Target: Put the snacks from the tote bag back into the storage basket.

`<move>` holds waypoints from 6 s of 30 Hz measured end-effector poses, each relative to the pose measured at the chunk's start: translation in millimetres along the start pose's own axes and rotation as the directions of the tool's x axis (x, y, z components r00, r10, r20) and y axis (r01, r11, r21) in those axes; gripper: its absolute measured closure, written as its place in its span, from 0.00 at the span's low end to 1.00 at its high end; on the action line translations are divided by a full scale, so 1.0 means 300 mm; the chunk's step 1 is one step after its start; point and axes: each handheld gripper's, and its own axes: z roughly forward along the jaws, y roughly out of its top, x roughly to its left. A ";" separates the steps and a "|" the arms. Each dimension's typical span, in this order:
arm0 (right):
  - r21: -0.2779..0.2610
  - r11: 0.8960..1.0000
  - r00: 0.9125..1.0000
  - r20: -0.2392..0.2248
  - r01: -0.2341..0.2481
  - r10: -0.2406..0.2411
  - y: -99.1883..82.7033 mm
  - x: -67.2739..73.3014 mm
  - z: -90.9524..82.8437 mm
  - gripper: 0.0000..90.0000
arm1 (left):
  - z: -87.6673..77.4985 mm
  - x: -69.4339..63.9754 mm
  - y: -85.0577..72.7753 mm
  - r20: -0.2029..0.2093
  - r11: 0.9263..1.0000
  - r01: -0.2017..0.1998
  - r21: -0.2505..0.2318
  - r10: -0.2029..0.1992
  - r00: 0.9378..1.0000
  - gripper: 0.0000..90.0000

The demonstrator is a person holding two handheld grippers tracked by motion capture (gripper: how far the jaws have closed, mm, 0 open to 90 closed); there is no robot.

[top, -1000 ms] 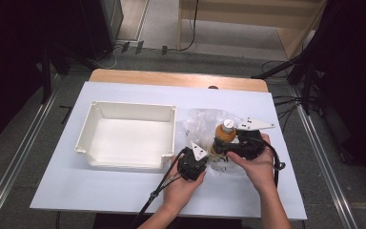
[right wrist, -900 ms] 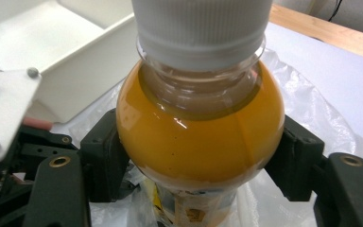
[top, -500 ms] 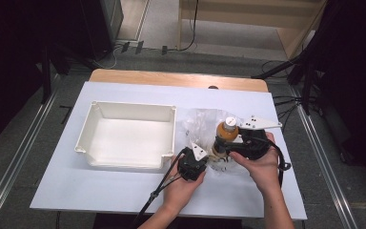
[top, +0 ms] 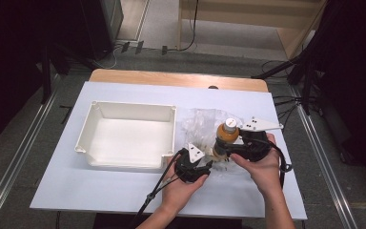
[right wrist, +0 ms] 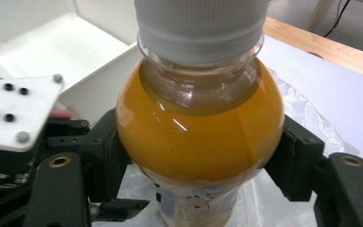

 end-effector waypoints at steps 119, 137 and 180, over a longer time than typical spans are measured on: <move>-0.035 0.998 0.996 -0.077 0.046 -0.049 0.187 0.123 0.054 0.35 | -0.650 0.496 -0.215 0.017 0.963 0.066 -0.262 -0.064 0.998 0.09; -0.041 0.997 0.993 -0.101 0.062 -0.066 0.236 0.147 0.110 0.35 | -0.650 0.498 -0.215 0.024 0.963 0.066 -0.262 -0.062 0.998 0.09; -0.042 0.994 0.983 -0.145 0.104 -0.109 0.323 0.231 0.211 0.35 | -0.719 0.515 -0.263 -0.042 0.960 0.056 -0.274 -0.070 0.997 0.09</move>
